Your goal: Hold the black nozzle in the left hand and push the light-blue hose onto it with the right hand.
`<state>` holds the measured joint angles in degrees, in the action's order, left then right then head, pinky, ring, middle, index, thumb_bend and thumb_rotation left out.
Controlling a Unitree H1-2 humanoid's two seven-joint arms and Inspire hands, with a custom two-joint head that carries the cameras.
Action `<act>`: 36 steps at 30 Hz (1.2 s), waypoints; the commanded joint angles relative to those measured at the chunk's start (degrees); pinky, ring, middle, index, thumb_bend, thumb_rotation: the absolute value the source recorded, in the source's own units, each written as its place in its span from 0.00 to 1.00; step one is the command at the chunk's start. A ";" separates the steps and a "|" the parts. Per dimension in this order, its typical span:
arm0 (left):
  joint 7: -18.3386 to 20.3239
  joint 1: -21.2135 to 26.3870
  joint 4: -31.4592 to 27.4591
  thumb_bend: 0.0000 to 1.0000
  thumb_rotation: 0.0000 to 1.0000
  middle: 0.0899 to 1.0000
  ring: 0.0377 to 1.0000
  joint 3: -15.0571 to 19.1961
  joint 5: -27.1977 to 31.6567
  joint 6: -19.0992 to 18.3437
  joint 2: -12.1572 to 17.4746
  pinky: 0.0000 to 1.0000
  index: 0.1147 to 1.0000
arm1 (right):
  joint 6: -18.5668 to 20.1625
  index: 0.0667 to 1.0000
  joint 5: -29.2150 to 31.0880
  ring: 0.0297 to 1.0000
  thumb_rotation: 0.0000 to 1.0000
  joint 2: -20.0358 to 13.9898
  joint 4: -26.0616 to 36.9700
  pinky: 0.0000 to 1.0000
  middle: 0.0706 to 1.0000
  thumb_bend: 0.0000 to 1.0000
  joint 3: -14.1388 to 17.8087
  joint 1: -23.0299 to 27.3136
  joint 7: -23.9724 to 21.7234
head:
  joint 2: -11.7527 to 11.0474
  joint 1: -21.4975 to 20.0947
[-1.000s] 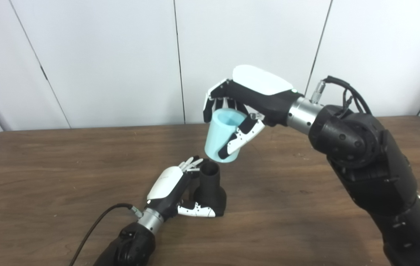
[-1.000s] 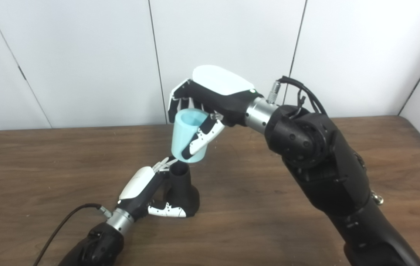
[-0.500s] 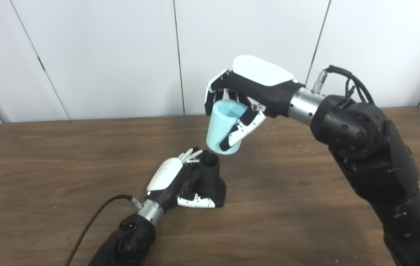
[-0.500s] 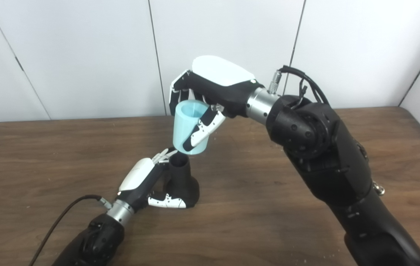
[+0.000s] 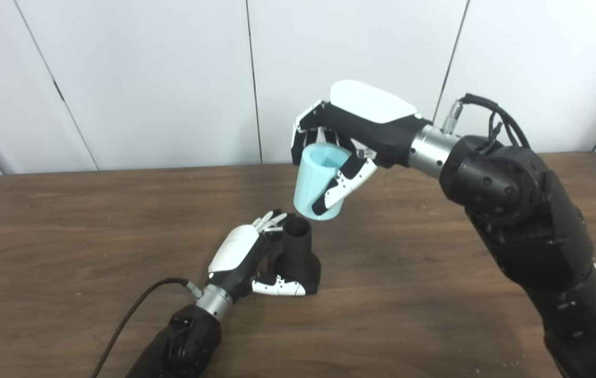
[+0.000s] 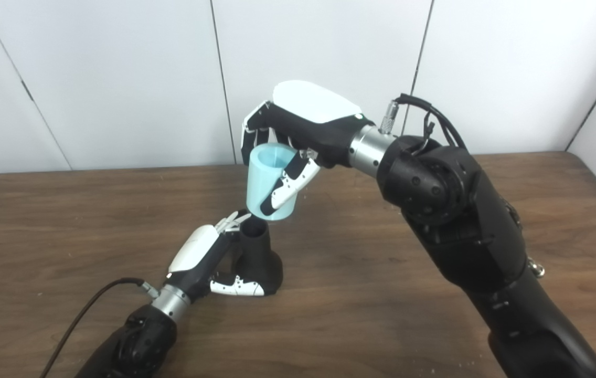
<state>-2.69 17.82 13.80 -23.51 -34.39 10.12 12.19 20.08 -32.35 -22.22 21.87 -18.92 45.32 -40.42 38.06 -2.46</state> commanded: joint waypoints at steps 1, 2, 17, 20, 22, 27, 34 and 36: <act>0.03 -12.49 7.71 0.73 0.49 0.91 1.00 -4.30 -2.55 -0.44 -0.30 1.00 0.34 | -0.31 0.48 -1.17 0.25 0.00 -0.03 0.40 0.20 0.37 0.52 0.66 3.36 1.23 | 0.04 0.13; 0.01 -12.51 7.68 0.73 0.49 0.91 1.00 -4.33 -2.59 -0.49 -0.31 1.00 0.34 | 0.09 0.48 -1.39 0.26 0.00 -0.01 0.35 0.21 0.37 0.52 0.36 3.20 0.87 | 0.08 0.11; -0.25 -12.59 7.57 0.73 0.49 0.91 1.00 -4.45 -3.01 -0.49 -0.42 1.00 0.34 | -1.83 0.48 -1.21 0.25 0.00 2.90 -1.76 0.19 0.36 0.52 0.21 0.68 3.29 | 0.23 0.26; -0.23 -12.60 7.59 0.73 0.49 0.91 1.00 -4.40 -3.20 -0.52 -0.53 1.00 0.34 | -1.78 0.48 -1.27 0.24 0.00 3.16 -1.88 0.19 0.35 0.52 0.41 0.70 3.31 | 0.19 0.32; -0.24 -12.56 7.72 0.73 0.49 0.91 1.00 -4.40 -3.23 -0.52 -0.61 1.00 0.34 | -1.78 0.48 -1.25 0.24 0.00 3.25 -1.94 0.19 0.35 0.52 0.46 0.71 3.33 | 0.17 0.40; -0.19 -12.56 7.72 0.73 0.49 0.91 1.00 -4.39 -3.18 -0.52 -0.62 1.00 0.34 | -2.13 0.48 -1.49 0.25 0.00 3.40 -2.02 0.19 0.35 0.52 0.47 0.44 3.88 | 0.10 0.44; -0.21 -12.70 7.44 0.73 0.49 0.91 1.00 -4.37 -3.22 -0.72 -0.66 1.00 0.34 | -4.31 0.48 -1.29 0.25 0.00 4.14 -2.98 0.20 0.35 0.52 1.38 -1.24 7.61 | 0.22 0.61; -0.25 -12.72 7.51 0.73 0.49 0.91 1.00 -4.39 -3.21 -0.70 -0.67 1.00 0.34 | -4.73 0.48 -1.29 0.25 0.00 4.21 -3.20 0.20 0.35 0.52 1.38 -1.50 8.41 | 0.21 0.64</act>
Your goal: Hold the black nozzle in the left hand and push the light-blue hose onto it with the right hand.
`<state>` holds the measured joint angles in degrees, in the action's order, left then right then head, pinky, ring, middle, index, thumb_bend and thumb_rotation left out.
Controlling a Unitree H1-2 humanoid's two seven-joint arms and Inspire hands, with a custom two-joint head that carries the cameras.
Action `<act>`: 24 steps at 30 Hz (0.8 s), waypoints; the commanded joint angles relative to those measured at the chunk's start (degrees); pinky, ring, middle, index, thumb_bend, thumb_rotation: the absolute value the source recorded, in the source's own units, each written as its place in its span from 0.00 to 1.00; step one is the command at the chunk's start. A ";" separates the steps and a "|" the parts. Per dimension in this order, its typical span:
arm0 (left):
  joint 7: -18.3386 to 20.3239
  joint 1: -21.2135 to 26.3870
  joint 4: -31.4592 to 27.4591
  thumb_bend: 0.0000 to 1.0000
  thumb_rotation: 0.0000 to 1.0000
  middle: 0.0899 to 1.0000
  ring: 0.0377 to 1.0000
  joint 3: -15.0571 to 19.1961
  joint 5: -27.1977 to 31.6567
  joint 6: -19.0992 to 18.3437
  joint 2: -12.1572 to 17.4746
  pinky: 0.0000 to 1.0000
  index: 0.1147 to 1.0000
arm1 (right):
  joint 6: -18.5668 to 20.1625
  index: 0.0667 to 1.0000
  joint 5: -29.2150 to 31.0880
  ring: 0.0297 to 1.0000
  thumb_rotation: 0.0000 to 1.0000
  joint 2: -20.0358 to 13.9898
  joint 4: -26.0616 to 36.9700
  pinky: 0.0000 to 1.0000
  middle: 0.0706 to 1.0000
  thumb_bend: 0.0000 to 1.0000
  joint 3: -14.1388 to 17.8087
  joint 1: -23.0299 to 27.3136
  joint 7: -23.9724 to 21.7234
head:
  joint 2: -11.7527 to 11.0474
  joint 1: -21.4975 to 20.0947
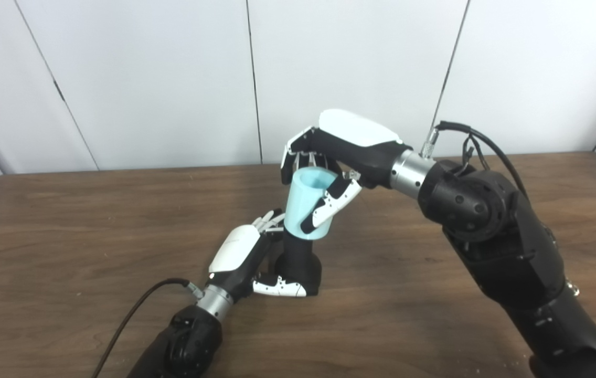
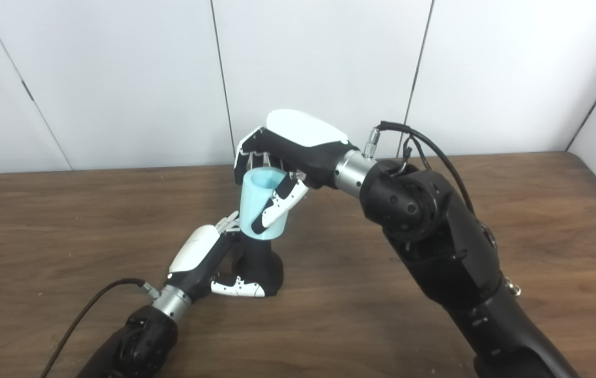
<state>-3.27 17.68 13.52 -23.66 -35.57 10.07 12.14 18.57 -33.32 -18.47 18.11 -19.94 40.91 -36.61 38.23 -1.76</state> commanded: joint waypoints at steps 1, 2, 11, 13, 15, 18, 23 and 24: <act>0.34 -12.59 7.75 0.73 0.49 0.91 1.00 -4.23 -1.97 -0.64 -0.60 1.00 0.34 | -3.74 0.48 -0.41 0.25 0.00 0.55 0.28 0.20 0.35 0.52 2.46 2.60 5.40 | 0.03 -0.04; 0.36 -12.60 7.71 0.73 0.49 0.91 1.00 -4.22 -1.93 -0.63 -0.58 1.00 0.34 | -4.13 0.48 -0.46 0.25 0.00 0.61 0.07 0.20 0.35 0.52 2.50 2.38 5.99 | 0.03 -0.04; 0.40 -12.68 7.73 0.73 0.49 0.91 1.00 -4.13 -1.78 -0.57 -0.46 1.00 0.34 | -7.67 0.48 -0.89 0.27 0.00 1.47 -0.49 0.21 0.36 0.52 3.12 0.73 11.68 | 0.12 -0.08; 0.46 -12.67 7.61 0.73 0.49 0.91 1.00 -4.11 -1.76 -0.56 -0.39 1.00 0.34 | -8.79 0.48 -1.07 0.27 0.00 1.62 -0.84 0.21 0.36 0.52 2.99 0.56 12.90 | 0.22 -0.16; 0.45 -12.67 7.62 0.73 0.49 0.91 1.00 -4.08 -1.72 -0.47 -0.36 1.00 0.34 | -9.69 0.48 -1.39 0.27 0.00 1.61 -1.32 0.21 0.36 0.52 2.72 0.44 13.64 | 0.22 -0.12; 0.48 -12.68 7.60 0.73 0.49 0.91 1.00 -4.11 -1.78 -0.52 -0.32 1.00 0.35 | -9.77 0.48 -1.82 0.27 0.00 1.46 -1.32 0.22 0.36 0.52 2.43 0.35 13.23 | 0.27 -0.14; 0.66 -12.71 7.42 0.73 0.49 0.91 1.00 -4.10 -1.83 -0.75 -0.25 1.00 0.34 | -8.57 0.48 -1.30 0.28 0.00 1.53 -0.72 0.22 0.36 0.52 2.21 0.13 11.31 | 0.26 -0.17; 0.68 -12.71 7.41 0.73 0.49 0.91 1.00 -4.10 -1.83 -0.76 -0.26 1.00 0.34 | -8.49 0.48 -1.26 0.27 0.00 1.54 -0.69 0.22 0.36 0.52 2.17 0.12 11.19 | 0.26 -0.17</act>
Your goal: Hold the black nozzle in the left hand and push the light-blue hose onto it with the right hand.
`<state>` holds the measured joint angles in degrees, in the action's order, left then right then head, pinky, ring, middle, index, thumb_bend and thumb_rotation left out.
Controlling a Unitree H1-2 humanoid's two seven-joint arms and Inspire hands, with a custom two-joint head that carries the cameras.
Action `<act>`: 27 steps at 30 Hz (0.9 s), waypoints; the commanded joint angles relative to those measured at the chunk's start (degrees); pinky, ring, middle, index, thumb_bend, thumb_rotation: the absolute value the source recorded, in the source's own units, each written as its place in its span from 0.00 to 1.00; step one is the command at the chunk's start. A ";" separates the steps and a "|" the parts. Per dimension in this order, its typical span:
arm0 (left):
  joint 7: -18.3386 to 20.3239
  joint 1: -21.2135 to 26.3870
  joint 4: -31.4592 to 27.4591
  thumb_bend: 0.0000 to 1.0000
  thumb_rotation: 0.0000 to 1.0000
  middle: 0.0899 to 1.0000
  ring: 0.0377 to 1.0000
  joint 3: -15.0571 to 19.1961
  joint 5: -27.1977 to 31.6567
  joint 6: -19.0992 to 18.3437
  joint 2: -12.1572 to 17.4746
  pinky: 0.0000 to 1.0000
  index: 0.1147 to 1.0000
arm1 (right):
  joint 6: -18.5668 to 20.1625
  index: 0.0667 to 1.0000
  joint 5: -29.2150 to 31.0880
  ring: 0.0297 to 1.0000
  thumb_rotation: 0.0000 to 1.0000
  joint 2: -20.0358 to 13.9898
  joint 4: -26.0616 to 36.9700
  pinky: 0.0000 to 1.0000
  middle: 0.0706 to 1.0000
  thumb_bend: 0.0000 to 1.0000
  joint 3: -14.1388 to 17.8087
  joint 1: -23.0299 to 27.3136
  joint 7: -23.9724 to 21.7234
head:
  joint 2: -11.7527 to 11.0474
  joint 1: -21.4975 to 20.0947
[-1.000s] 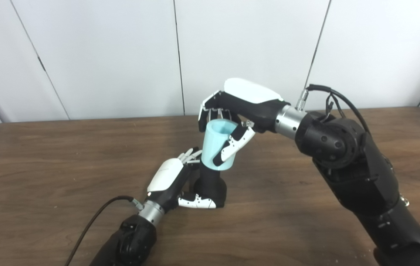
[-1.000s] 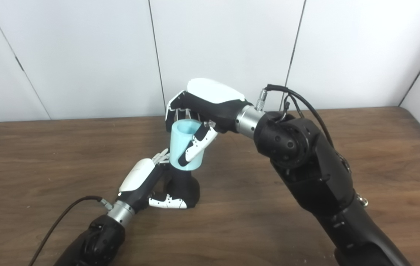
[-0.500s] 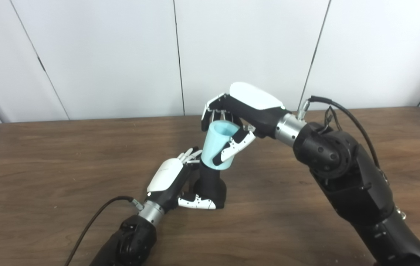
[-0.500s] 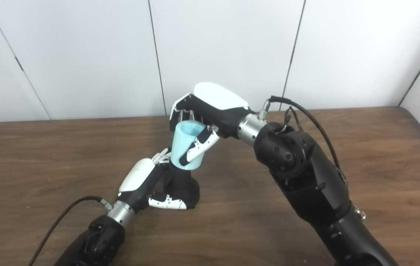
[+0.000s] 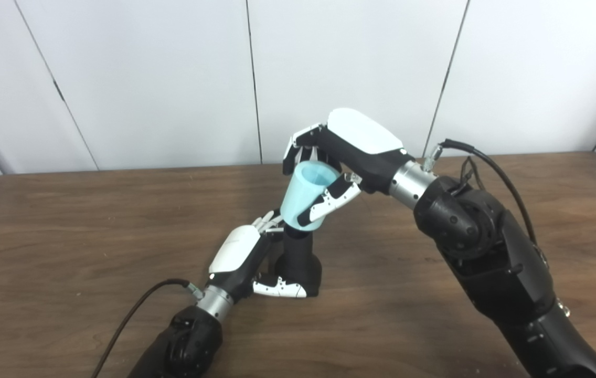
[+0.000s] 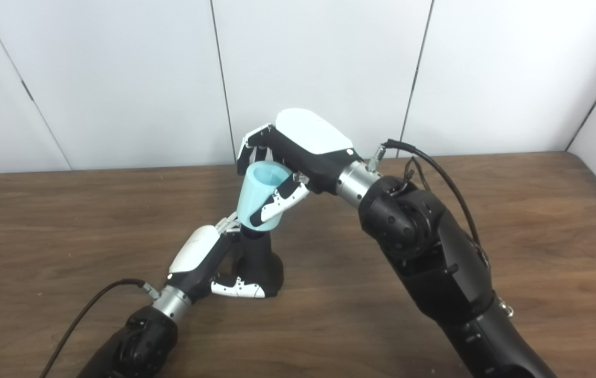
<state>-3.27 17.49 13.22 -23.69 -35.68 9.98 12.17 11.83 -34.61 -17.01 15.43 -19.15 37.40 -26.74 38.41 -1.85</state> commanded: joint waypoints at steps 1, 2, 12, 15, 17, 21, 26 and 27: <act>0.69 -12.52 7.69 0.73 0.49 0.91 1.00 -4.07 -1.72 -0.68 -0.28 1.00 0.34 | -1.71 0.48 0.13 0.27 0.00 0.17 1.99 0.22 0.36 0.52 1.30 3.59 1.20 | 0.08 -0.08; 0.70 -12.52 7.66 0.73 0.49 0.91 1.00 -4.08 -1.72 -0.69 -0.28 1.00 0.34 | -1.65 0.48 0.31 0.27 0.00 0.29 1.99 0.22 0.36 0.52 1.26 3.54 1.09 | 0.08 -0.08; 0.68 -12.51 7.66 0.74 0.49 0.91 1.00 -4.01 -1.68 -0.56 -0.25 1.00 0.34 | -1.72 0.48 1.41 0.26 0.00 0.97 2.33 0.20 0.35 0.52 0.45 2.87 0.24 | 0.33 -0.01; 0.59 -12.47 7.75 0.74 0.49 0.91 1.00 -4.03 -1.75 -0.53 -0.30 1.00 0.34 | -1.72 0.48 1.68 0.25 0.00 0.73 2.23 0.19 0.35 0.52 0.24 3.10 -0.44 | 0.33 -0.01; 0.61 -12.50 7.72 0.74 0.49 0.91 1.00 -4.02 -1.73 -0.54 -0.29 1.00 0.34 | -1.52 0.48 1.83 0.25 0.00 0.50 2.14 0.19 0.35 0.52 0.02 3.41 -1.21 | 0.35 -0.04; 0.69 -12.52 7.54 0.74 0.49 0.91 1.00 -4.03 -1.75 -0.60 -0.27 1.00 0.34 | -0.46 0.48 1.99 0.27 0.00 0.25 1.86 0.21 0.36 0.52 -0.34 3.99 -2.93 | 0.41 -0.01; 0.73 -12.57 7.39 0.74 0.49 0.91 1.00 -4.03 -1.79 -0.70 -0.26 1.00 0.34 | 1.69 0.49 1.85 0.29 0.00 0.05 2.02 0.23 0.36 0.52 -0.77 4.44 -5.61 | 0.52 -0.02; 0.72 -12.56 7.45 0.74 0.49 0.91 1.00 -4.04 -1.82 -0.70 -0.26 1.00 0.34 | 2.12 0.49 1.84 0.28 0.00 -0.07 2.20 0.24 0.36 0.52 -0.83 4.53 -6.16 | 0.52 -0.02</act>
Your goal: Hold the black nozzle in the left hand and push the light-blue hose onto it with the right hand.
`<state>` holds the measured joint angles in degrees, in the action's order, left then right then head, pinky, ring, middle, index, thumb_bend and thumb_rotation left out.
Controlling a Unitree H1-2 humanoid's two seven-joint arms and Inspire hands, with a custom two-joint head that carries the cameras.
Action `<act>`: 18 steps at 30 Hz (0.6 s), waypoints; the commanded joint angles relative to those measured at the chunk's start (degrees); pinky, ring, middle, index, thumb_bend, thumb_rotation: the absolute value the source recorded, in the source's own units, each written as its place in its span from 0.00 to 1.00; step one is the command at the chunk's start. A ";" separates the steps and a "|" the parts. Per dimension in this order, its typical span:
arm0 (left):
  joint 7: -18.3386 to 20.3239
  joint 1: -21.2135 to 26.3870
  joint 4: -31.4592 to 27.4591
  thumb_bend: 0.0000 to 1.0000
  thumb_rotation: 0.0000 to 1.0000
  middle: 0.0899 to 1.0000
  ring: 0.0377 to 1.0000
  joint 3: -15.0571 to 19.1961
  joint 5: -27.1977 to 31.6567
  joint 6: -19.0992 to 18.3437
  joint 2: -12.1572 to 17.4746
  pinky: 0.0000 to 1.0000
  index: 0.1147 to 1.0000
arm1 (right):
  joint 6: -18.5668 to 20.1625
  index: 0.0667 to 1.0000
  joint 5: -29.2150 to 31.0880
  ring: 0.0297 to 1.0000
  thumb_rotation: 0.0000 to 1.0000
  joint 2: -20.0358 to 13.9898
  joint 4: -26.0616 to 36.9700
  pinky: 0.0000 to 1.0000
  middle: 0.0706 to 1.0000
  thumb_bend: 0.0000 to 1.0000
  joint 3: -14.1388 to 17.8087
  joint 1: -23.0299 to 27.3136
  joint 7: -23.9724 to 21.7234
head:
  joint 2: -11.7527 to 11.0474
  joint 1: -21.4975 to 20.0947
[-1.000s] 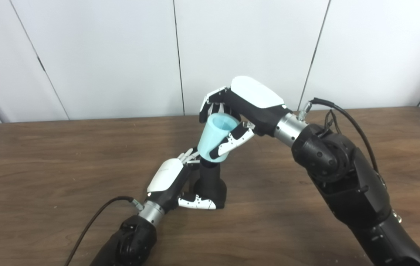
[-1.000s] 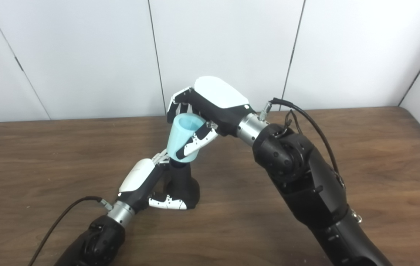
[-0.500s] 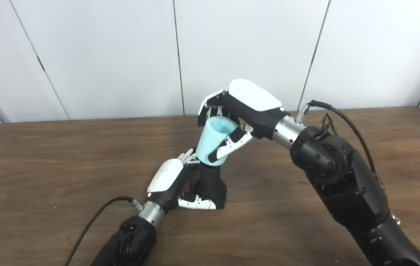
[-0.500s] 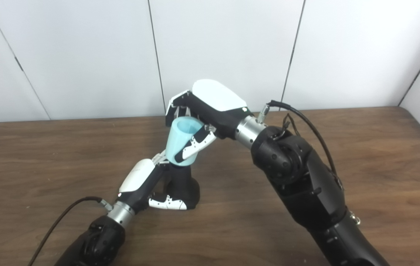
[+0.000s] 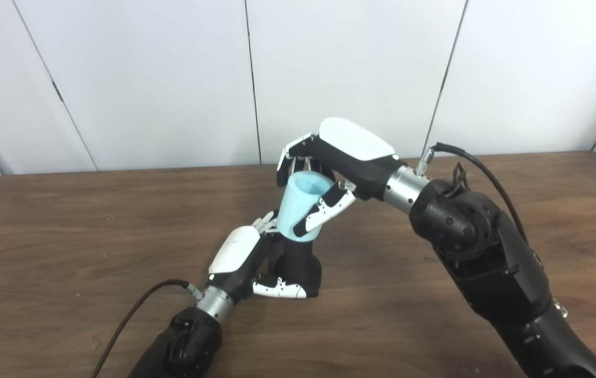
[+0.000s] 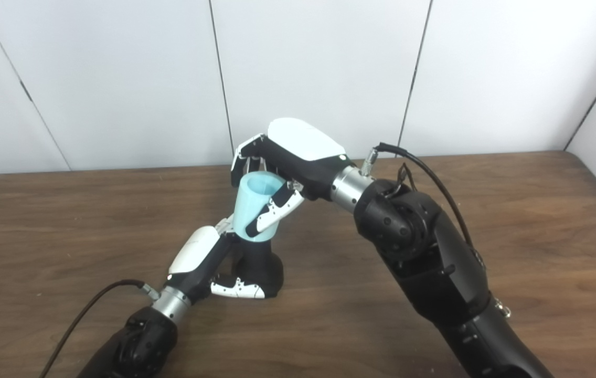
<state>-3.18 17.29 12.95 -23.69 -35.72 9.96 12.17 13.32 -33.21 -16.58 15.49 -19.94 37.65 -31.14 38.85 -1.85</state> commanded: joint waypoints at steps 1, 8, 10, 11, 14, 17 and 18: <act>0.62 -12.35 7.75 0.74 0.49 0.91 1.00 -4.05 -1.79 -0.67 -0.25 1.00 0.34 | 0.96 0.49 0.43 0.28 0.00 -0.60 2.31 0.24 0.36 0.52 -0.08 4.36 -2.25 | 0.08 -0.03; 0.81 -12.37 7.71 0.75 0.50 0.91 1.00 -3.91 -1.79 -0.55 -0.28 1.00 0.34 | 1.95 0.49 -0.34 0.28 0.00 -1.16 3.16 0.24 0.36 0.52 -0.64 4.72 -4.19 | 0.12 0.01; 0.82 -12.38 7.70 0.75 0.50 0.91 1.00 -3.91 -1.82 -0.55 -0.26 1.00 0.34 | 1.61 0.49 -0.72 0.28 0.00 -1.30 3.23 0.24 0.36 0.52 -0.95 4.71 -4.31 | 0.13 0.03; 0.83 -12.39 7.69 0.75 0.50 0.91 1.00 -3.91 -1.83 -0.58 -0.26 1.00 0.34 | 1.40 0.49 -0.93 0.28 0.00 -1.34 3.20 0.24 0.36 0.52 -1.15 4.70 -4.35 | 0.16 0.01; 0.85 -12.38 7.70 0.75 0.50 0.91 1.00 -3.87 -1.81 -0.61 -0.26 1.00 0.34 | 0.62 0.48 -1.21 0.28 0.00 -1.41 2.82 0.23 0.36 0.52 -1.51 4.64 -4.26 | 0.15 -0.01; 0.94 -12.45 7.47 0.75 0.50 0.91 1.00 -3.82 -1.78 -0.77 -0.25 1.00 0.34 | -0.27 0.48 -1.27 0.27 0.00 -1.52 2.42 0.22 0.36 0.52 -1.70 4.57 -4.09 | 0.17 -0.04; 0.95 -12.45 7.46 0.75 0.50 0.91 1.00 -3.83 -1.79 -0.81 -0.27 1.00 0.34 | -0.65 0.48 -1.28 0.27 0.00 -1.58 2.35 0.22 0.36 0.52 -1.76 4.57 -4.01 | 0.17 0.02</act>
<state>-2.63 17.11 12.67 -23.73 -35.85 10.01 12.17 15.14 -34.38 -16.95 15.68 -21.41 38.55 -34.56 38.94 -1.76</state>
